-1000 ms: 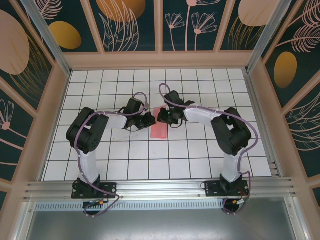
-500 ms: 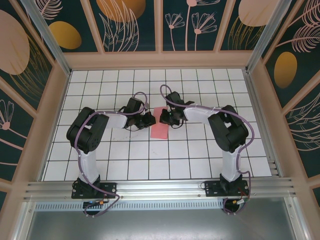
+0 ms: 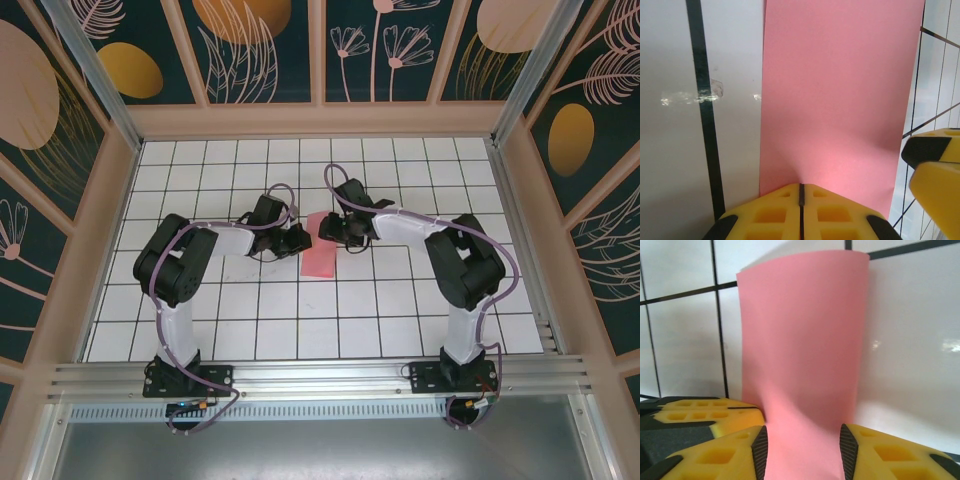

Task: Fold a paper plane with a square sheet of paper (pick it up from the middle)
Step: Fold the square sheet of paper in half at the center of the table.

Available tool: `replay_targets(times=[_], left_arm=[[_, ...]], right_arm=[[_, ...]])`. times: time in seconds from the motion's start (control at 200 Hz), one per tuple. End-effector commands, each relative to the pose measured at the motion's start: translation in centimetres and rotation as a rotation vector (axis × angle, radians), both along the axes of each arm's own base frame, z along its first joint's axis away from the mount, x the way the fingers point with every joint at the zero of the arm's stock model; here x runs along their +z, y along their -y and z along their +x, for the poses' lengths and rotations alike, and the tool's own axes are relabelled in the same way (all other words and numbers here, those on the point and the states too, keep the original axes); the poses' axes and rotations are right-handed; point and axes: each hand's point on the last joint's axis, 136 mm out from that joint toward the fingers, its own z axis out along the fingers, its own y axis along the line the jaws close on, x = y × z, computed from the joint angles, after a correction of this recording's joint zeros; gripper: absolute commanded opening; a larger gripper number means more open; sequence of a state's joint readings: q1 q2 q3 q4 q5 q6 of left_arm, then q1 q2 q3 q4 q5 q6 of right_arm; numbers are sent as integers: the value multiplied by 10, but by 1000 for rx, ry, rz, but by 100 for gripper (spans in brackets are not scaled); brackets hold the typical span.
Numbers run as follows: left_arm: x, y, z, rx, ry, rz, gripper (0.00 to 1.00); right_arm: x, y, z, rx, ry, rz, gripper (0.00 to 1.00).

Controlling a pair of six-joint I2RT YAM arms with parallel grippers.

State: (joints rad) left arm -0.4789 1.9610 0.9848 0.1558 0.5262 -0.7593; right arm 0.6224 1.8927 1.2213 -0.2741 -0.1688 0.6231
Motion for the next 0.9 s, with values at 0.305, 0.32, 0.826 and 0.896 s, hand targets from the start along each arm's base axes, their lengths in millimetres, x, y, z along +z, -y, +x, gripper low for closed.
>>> replay_targets(times=[0.305, 0.32, 0.826, 0.896], left_arm=[[-27, -14, -11, 6, -69, 113, 13], [-25, -13, -10, 5, -66, 110, 13], [37, -36, 22, 175, 119, 181, 30], [38, -37, 23, 183, 124, 176, 29]], right_arm=[[-33, 11, -12, 34, -91, -92, 45], [-35, 12, -13, 33, -96, -97, 45], [-63, 32, -24, 14, -149, -158, 35], [-67, 33, -26, 18, -158, -166, 34]])
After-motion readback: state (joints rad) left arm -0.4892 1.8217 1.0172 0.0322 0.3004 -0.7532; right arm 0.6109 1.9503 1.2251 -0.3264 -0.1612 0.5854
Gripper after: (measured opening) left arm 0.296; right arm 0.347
